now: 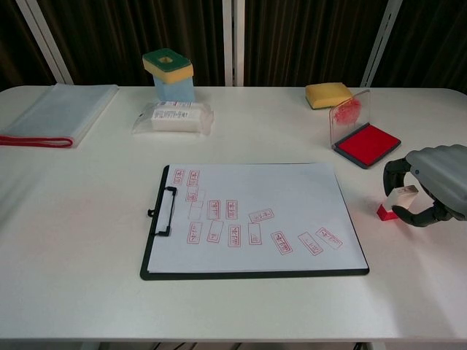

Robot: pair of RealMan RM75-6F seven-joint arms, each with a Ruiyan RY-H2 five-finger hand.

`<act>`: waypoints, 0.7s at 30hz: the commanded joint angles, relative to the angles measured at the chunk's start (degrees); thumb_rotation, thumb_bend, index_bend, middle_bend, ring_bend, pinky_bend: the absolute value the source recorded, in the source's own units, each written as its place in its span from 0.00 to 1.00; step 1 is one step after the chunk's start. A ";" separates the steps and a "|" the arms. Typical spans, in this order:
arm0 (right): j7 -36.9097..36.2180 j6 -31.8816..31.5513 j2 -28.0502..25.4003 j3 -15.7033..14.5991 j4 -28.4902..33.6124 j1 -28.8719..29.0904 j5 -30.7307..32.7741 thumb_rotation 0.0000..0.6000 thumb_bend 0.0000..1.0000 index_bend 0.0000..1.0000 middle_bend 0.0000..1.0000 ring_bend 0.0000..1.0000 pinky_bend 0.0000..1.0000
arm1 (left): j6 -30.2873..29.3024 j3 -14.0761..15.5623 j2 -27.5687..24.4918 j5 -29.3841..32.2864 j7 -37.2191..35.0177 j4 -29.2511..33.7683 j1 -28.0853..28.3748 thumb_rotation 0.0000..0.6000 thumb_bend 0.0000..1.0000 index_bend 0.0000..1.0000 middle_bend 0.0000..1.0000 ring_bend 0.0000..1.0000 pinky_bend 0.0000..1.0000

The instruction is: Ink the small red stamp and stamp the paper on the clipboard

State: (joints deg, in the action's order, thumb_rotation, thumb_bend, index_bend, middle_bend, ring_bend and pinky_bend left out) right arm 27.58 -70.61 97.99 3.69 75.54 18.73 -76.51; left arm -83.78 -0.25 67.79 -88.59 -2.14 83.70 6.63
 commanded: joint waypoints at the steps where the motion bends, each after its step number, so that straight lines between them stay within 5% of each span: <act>1: -0.12 -0.07 -0.02 0.12 -0.02 0.04 -0.03 1.00 0.30 0.58 0.49 0.79 0.93 | 0.02 0.02 -0.02 0.02 -0.01 0.00 -0.01 0.72 0.09 0.05 0.06 0.10 0.18; 11: -2.31 -0.50 -1.73 1.39 1.65 0.37 -0.32 1.00 0.35 0.60 0.51 0.79 0.93 | -0.22 0.02 -0.20 0.01 -0.17 0.00 -0.16 0.72 0.09 0.05 0.06 0.10 0.18; 21: -0.91 5.53 -6.68 9.49 4.60 6.34 5.83 1.00 0.35 0.60 0.52 0.79 0.93 | 0.05 -0.03 -0.44 0.03 0.01 0.47 0.00 0.72 0.09 0.05 0.06 0.10 0.18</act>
State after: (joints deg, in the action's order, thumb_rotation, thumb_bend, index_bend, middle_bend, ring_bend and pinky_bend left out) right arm 25.60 -67.87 92.45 11.27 80.08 22.95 -73.36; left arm -83.75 -0.29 67.33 -88.56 -2.14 84.15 6.62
